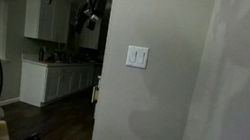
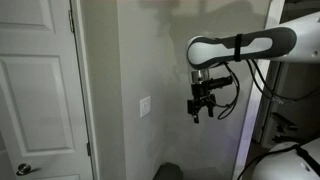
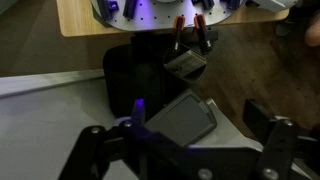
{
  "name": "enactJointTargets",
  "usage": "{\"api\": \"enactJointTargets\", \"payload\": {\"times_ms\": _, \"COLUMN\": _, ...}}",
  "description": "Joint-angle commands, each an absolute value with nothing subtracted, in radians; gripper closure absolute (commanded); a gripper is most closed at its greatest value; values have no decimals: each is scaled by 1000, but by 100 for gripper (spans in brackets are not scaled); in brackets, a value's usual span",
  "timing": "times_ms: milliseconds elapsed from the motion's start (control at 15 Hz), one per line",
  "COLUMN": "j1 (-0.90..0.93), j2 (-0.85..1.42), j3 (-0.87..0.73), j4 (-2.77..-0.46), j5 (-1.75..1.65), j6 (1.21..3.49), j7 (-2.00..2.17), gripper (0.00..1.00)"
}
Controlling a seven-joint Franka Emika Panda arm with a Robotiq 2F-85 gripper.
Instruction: Turn on the left light switch
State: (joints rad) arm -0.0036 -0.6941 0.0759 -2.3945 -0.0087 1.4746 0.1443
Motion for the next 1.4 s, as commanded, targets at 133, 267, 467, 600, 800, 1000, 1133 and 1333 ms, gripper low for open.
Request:
{"api": "enactJointTargets", "payload": {"times_ms": 133, "j1": -1, "j2": -693, "j3": 74, "j4": -2393, "j5": -10, "j6": 1473, "j7": 145, "gripper": 0}}
{"api": "enactJointTargets", "payload": {"times_ms": 267, "j1": -1, "j2": -693, "j3": 74, "j4": -2393, "j5": -10, "j6": 1473, "j7": 145, "gripper": 0}}
{"api": "enactJointTargets", "payload": {"times_ms": 467, "j1": -1, "j2": -693, "j3": 74, "j4": -2393, "j5": -10, "j6": 1473, "j7": 145, "gripper": 0}}
{"api": "enactJointTargets", "payload": {"times_ms": 600, "j1": -1, "j2": -693, "j3": 74, "j4": -2393, "j5": -10, "j6": 1473, "j7": 145, "gripper": 0}}
{"api": "enactJointTargets", "payload": {"times_ms": 800, "j1": -1, "j2": -693, "j3": 74, "j4": -2393, "j5": -10, "j6": 1473, "j7": 145, "gripper": 0}}
{"api": "enactJointTargets", "payload": {"times_ms": 1000, "j1": -2, "j2": -666, "j3": 68, "j4": -2382, "j5": -10, "j6": 1481, "j7": 137, "gripper": 0}}
{"api": "enactJointTargets", "payload": {"times_ms": 1133, "j1": 1, "j2": -609, "j3": 56, "j4": -2361, "j5": -15, "j6": 1513, "j7": 105, "gripper": 0}}
{"api": "enactJointTargets", "payload": {"times_ms": 1333, "j1": -1, "j2": -514, "j3": 35, "j4": -2311, "j5": -21, "j6": 1596, "j7": 72, "gripper": 0}}
